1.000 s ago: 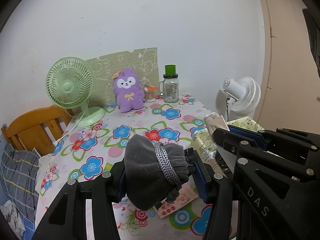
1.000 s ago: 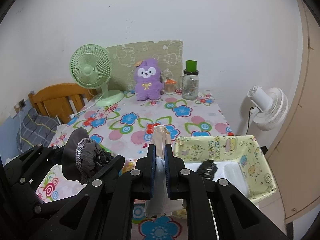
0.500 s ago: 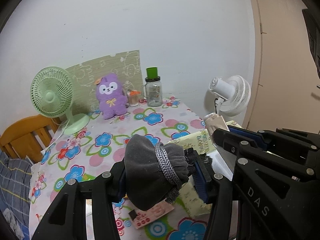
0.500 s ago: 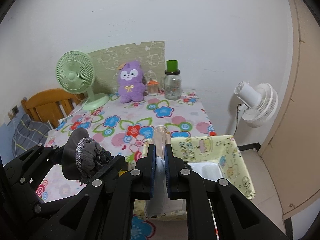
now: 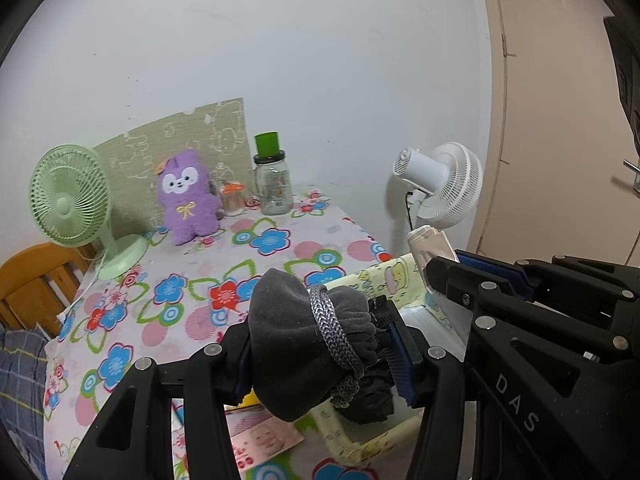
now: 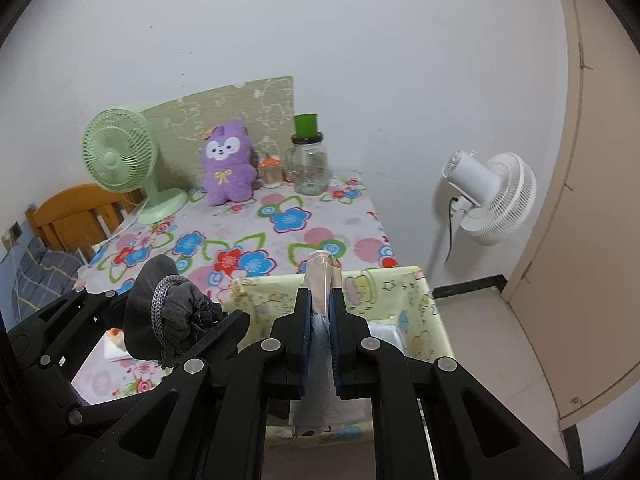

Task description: Organize soft objects

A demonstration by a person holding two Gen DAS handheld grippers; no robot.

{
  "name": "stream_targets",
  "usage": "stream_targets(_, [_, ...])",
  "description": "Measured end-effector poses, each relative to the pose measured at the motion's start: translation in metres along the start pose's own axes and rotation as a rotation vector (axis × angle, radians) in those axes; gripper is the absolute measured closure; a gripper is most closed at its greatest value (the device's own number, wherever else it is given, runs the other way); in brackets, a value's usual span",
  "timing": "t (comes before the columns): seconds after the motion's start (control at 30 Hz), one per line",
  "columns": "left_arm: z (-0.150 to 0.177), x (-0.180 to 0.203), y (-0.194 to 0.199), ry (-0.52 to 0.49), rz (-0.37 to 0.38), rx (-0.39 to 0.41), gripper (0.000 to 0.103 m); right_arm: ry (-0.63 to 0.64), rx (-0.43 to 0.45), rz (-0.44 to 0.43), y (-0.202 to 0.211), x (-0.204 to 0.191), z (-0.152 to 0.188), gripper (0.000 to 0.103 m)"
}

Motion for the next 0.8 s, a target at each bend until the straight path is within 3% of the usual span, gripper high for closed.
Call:
stream_targets(0.6, [-0.001, 0.042, -0.054, -0.08, 0.07, -0.073, 0.043, -0.066, -0.08, 0.061, -0.041, 0.049, 0.008, 0.092])
stream_targets(0.8, [0.002, 0.045, -0.06, -0.097, 0.071, -0.081, 0.02, -0.085, -0.114, 0.065, -0.051, 0.055, 0.014, 0.089])
Point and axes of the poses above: each gripper's, at about its wrist camera, not at the fingertips, and y roughly against the way its jaws point, x to its right, z to its underside, the point moved 8 cm from there along -y, roughly the way its jaws point, and after that the axes turned 4 degrees about -x, right-handed, at the moved point
